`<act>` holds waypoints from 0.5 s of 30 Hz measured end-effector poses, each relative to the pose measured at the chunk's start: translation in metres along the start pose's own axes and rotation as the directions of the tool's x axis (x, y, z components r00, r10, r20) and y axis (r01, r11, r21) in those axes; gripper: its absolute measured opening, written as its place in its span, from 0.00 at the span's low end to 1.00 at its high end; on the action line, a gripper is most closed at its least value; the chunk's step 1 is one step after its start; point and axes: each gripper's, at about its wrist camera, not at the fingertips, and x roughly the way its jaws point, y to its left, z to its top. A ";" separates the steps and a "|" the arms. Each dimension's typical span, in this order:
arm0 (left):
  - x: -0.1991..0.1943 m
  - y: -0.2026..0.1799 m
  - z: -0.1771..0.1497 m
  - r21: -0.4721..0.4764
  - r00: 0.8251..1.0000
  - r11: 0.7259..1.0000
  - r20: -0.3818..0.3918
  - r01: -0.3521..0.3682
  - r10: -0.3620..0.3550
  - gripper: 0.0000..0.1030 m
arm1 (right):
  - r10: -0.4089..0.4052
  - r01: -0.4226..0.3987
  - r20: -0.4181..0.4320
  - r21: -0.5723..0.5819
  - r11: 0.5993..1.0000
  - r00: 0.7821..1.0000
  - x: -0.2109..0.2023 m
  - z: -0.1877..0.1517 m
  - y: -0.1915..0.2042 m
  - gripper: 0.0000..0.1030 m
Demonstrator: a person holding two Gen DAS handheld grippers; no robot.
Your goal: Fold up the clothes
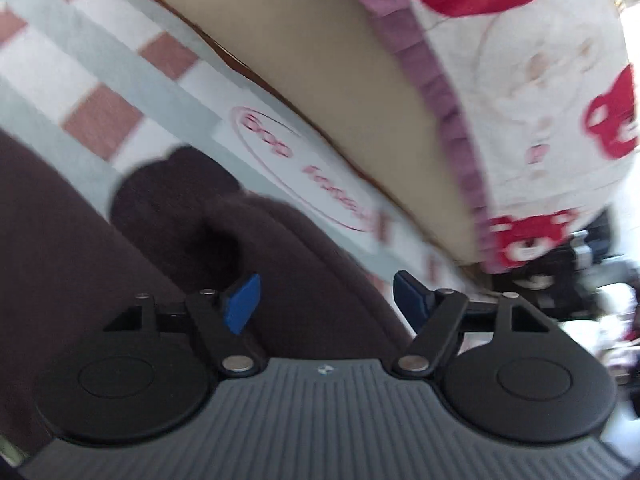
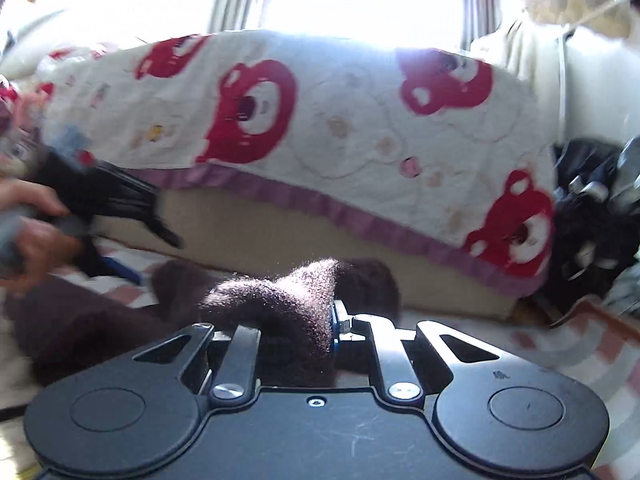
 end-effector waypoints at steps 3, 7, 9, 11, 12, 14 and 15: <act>0.030 0.002 0.005 0.025 0.997 0.999 -0.059 -0.047 0.048 0.83 | 0.091 -0.091 -0.009 0.012 0.996 0.996 -0.012 -0.009 0.000 0.15; 0.056 0.007 0.000 0.098 0.985 0.993 -0.154 -0.060 0.075 0.05 | 0.140 -0.140 -0.030 0.003 0.990 0.990 -0.019 -0.018 0.002 0.15; 0.040 0.001 -0.005 0.185 0.990 0.978 -0.079 -0.097 0.113 0.06 | 0.144 -0.142 -0.047 0.035 0.989 0.988 -0.014 -0.020 -0.003 0.15; 0.011 -0.011 -0.007 0.291 0.987 0.943 0.053 -0.161 0.152 0.06 | 0.152 -0.144 -0.075 0.100 0.984 0.986 -0.003 -0.021 -0.012 0.15; -0.004 -0.017 -0.006 0.335 0.977 0.920 0.129 -0.202 0.167 0.06 | 0.162 -0.147 -0.101 0.140 0.979 0.982 0.006 -0.020 -0.016 0.16; -0.032 -0.027 -0.001 0.385 0.946 0.879 0.265 -0.280 0.185 0.06 | 0.186 -0.154 -0.151 0.200 0.968 0.971 0.030 -0.015 -0.022 0.16; -0.043 -0.030 0.005 0.387 0.930 0.869 0.317 -0.308 0.189 0.06 | 0.199 -0.163 -0.161 0.209 0.964 0.967 0.044 -0.010 -0.023 0.16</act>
